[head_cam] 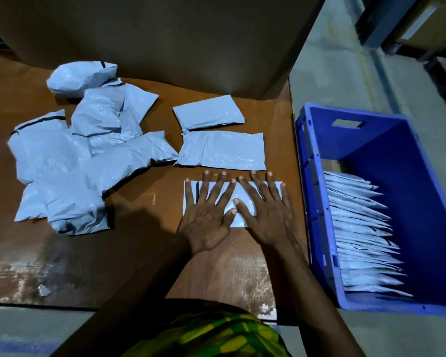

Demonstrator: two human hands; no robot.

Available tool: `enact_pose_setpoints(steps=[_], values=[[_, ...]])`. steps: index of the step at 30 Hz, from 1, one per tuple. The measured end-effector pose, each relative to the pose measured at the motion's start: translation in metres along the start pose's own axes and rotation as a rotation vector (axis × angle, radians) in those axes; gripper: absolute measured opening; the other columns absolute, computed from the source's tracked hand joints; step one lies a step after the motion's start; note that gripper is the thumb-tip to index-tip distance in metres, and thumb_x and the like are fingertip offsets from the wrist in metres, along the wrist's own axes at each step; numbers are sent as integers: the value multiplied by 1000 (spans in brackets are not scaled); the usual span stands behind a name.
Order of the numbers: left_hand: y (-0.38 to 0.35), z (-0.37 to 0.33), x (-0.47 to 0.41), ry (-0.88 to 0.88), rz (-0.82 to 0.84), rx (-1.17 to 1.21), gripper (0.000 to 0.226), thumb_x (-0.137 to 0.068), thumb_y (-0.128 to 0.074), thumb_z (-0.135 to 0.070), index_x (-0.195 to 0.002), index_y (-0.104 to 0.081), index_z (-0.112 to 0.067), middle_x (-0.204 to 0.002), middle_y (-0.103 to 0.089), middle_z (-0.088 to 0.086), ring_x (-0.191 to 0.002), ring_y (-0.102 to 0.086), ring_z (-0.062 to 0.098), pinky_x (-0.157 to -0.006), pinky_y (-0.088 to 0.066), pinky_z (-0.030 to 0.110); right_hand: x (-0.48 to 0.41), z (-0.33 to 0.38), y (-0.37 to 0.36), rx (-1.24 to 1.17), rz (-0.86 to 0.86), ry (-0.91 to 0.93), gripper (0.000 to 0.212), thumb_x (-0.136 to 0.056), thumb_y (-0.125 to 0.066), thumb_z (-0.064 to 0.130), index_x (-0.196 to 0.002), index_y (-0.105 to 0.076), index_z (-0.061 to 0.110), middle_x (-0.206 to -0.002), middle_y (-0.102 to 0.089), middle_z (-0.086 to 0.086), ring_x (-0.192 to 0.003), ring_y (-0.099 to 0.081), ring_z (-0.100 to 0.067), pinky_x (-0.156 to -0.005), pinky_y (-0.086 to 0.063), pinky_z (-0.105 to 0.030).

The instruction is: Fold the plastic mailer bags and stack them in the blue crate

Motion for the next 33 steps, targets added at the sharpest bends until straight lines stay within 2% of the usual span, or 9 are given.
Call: enact_pose_setpoints(steps=[4, 8, 12, 15, 17, 22, 24, 27, 33], values=[[4, 3, 2, -2, 15, 71, 67, -108, -26, -58, -167, -12, -27, -174, 0, 4, -160, 9, 27, -124, 2, 66, 8, -2, 20, -332, -44, 20, 64, -99, -63, 60, -156, -45, 37, -171, -23, 14, -161, -5, -9, -131, -1, -46], [24, 12, 11, 67, -186, 389, 45, -107, -47, -38, -148, -54, -21, -158, -46, 6, -155, -28, 26, -128, -10, 53, 34, -13, 42, -453, -216, 70, 42, -72, -90, 48, -108, -82, 28, -143, -61, 9, -148, -42, -16, -130, -12, -45], [33, 7, 20, -34, -247, 436, 28, -99, -62, -39, -120, -72, -23, -138, -63, 2, -144, -44, 24, -117, -30, 53, 49, -3, 36, -366, -271, 94, 12, -83, -89, 23, -94, -84, 20, -120, -75, 4, -131, -58, -16, -110, -46, -48], [31, 4, 26, -88, -125, 377, 48, -91, -61, -63, -117, -73, -24, -138, -62, 1, -140, -46, 25, -114, -27, 47, 55, 2, 41, -306, -264, 99, 10, -88, -84, 15, -97, -84, 16, -113, -77, 3, -122, -62, -17, -95, -55, -43], [34, 7, 30, -121, -110, 326, 49, -89, -64, -63, -116, -73, -23, -134, -63, 4, -132, -52, 26, -108, -33, 46, 56, 5, 49, -281, -268, 101, 11, -88, -84, 12, -98, -84, 15, -110, -78, 2, -118, -62, -17, -93, -56, -41], [72, 24, 29, -211, -301, 268, 23, -81, -73, -9, -102, -76, -18, -106, -72, 2, -106, -65, 29, -85, -41, 42, 55, 16, 77, -278, -285, 83, 30, -91, -80, 33, -114, -79, 15, -116, -74, 2, -116, -62, -19, -95, -53, -34], [90, 29, 26, -201, -345, 259, 20, -85, -64, -14, -100, -77, -17, -98, -73, 1, -98, -66, 28, -81, -35, 39, 52, 15, 82, -224, -259, 87, 43, -92, -75, 47, -124, -75, 18, -117, -72, 3, -114, -63, -20, -94, -51, -35], [112, 37, 24, -213, -375, 272, 18, -85, -67, -17, -99, -78, -17, -91, -73, 0, -89, -67, 27, -78, -32, 35, 44, 15, 99, -141, -366, 79, 19, -92, -74, 24, -108, -78, 16, -103, -73, 1, -98, -65, -26, -83, -51, -45], [150, 25, -7, -175, -398, 282, 17, -92, -67, -25, -99, -78, -14, -91, -73, 5, -90, -63, 28, -76, -45, 40, 18, 11, 157, -68, -534, 137, 9, -91, -74, 8, -99, -77, 12, -95, -72, -2, -93, -62, -28, -81, -40, -35]])
Point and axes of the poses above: each hand's wrist, its own x-axis away from the middle knuckle, its own y-axis out of the back of the hand, z = x × y, the point moved 7 cm from there along -x, towards the middle knuckle
